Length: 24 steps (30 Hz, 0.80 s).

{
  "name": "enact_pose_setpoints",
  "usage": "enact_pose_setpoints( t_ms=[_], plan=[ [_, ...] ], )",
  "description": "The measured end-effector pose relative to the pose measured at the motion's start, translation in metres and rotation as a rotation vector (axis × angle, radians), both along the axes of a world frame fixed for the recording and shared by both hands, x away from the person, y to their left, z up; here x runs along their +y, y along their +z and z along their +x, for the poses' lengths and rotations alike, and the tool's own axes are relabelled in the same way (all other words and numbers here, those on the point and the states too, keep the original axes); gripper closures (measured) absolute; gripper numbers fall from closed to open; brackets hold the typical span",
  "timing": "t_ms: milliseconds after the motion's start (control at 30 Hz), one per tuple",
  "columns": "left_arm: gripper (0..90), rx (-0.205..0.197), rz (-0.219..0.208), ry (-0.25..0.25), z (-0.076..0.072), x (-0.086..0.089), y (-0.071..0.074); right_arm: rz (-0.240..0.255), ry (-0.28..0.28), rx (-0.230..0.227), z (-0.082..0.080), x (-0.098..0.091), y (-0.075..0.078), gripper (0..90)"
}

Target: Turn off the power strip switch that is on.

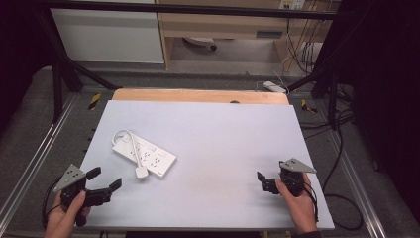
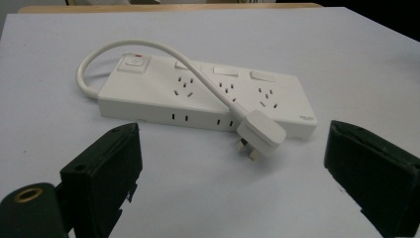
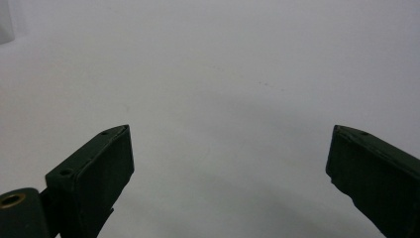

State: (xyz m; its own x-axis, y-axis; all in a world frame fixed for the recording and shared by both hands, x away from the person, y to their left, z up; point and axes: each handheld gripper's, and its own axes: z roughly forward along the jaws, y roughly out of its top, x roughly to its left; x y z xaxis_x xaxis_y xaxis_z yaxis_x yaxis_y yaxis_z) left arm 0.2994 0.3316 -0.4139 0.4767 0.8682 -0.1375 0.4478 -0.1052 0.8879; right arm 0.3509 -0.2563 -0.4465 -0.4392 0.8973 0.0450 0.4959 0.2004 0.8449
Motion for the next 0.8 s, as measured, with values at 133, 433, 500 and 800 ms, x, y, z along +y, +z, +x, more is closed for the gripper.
enact_pose_setpoints(
  t_ms=[133,433,500,800],
  plan=[
    [8.2,0.004,-0.002,0.000,0.0002,-0.0006,0.0000,-0.015,0.010,0.012,0.0008,0.0017,-0.0013,5.4],
    [8.0,0.000,0.004,-0.006,-0.0002,-0.0021,0.0002,-0.014,-0.003,0.016,0.0001,0.0009,-0.0009,5.8],
    [8.1,-0.002,-0.007,-0.006,-0.0001,-0.0027,0.0006,-0.017,-0.003,0.012,-0.0001,0.0004,-0.0006,5.7],
    [7.5,-0.029,-0.027,-0.016,-0.0008,-0.0019,0.0059,-0.016,-0.004,0.017,0.0001,0.0011,-0.0009,6.6]
  ],
)
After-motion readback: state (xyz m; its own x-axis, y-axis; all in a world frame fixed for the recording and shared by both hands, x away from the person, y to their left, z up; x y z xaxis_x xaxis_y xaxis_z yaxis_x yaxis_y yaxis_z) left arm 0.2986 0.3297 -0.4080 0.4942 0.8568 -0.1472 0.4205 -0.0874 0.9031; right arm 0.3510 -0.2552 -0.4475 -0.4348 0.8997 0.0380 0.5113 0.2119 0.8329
